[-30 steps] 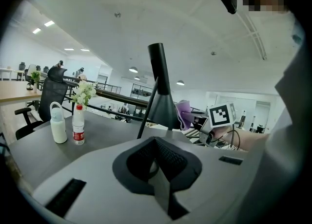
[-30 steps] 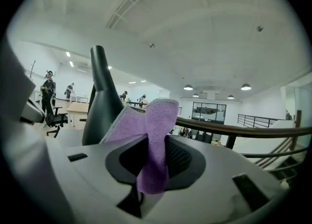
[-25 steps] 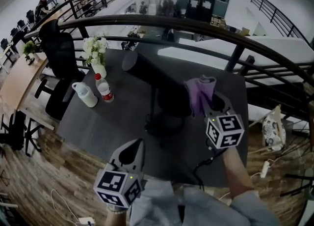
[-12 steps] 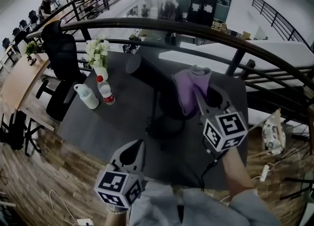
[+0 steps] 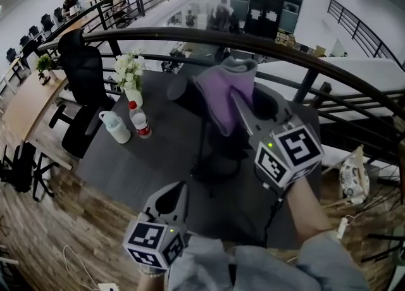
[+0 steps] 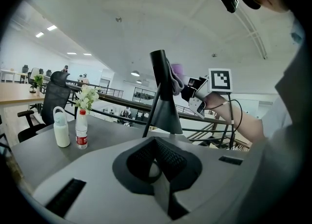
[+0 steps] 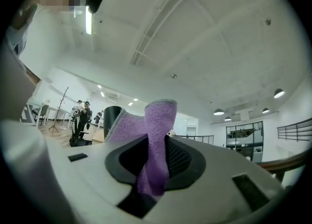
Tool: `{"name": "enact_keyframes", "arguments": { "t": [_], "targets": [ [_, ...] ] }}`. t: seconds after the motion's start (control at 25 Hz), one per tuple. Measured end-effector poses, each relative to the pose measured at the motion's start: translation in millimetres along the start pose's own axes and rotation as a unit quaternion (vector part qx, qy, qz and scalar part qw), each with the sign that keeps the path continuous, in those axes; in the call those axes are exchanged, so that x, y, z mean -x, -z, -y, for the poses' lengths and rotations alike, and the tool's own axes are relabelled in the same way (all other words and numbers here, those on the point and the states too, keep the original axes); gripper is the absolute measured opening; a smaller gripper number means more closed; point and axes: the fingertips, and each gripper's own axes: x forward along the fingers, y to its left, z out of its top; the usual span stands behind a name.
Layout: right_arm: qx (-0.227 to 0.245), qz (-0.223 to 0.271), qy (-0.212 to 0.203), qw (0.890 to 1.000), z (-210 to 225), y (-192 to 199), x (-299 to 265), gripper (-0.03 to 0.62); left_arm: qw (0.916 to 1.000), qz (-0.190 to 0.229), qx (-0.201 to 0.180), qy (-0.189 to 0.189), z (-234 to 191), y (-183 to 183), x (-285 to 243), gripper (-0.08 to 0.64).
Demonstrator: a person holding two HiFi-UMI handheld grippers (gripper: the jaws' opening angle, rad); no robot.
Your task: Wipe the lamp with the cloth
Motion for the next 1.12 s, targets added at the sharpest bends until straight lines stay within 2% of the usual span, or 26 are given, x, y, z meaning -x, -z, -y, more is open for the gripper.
{"name": "enact_keyframes", "arguments": {
  "t": [0.24,0.4,0.6,0.72,0.84,1.12],
  "targets": [
    [0.011,0.02,-0.039,0.999,-11,-27,-22,0.089,1.0,0.003,0.009,-0.003,-2,-2,5,0.003],
    [0.027,0.007,-0.067,0.997,-15,-23,-28,0.089,0.9998,0.003,0.017,-0.004,-3,-2,9,0.003],
    [0.037,-0.03,-0.097,0.994,-10,2,-38,0.089,0.9998,0.009,0.011,-0.011,-10,0,7,0.003],
    [0.055,-0.064,-0.104,0.991,-2,22,-41,0.089,0.9998,-0.003,0.021,-0.003,-4,3,6,0.003],
    [0.074,-0.094,-0.107,0.987,5,46,-41,0.089,0.9999,-0.004,0.016,-0.005,-5,7,4,0.003],
    [0.075,-0.153,-0.072,0.983,34,99,-35,0.089,0.9997,-0.006,0.025,0.002,-1,7,2,0.003]
  ]
}}
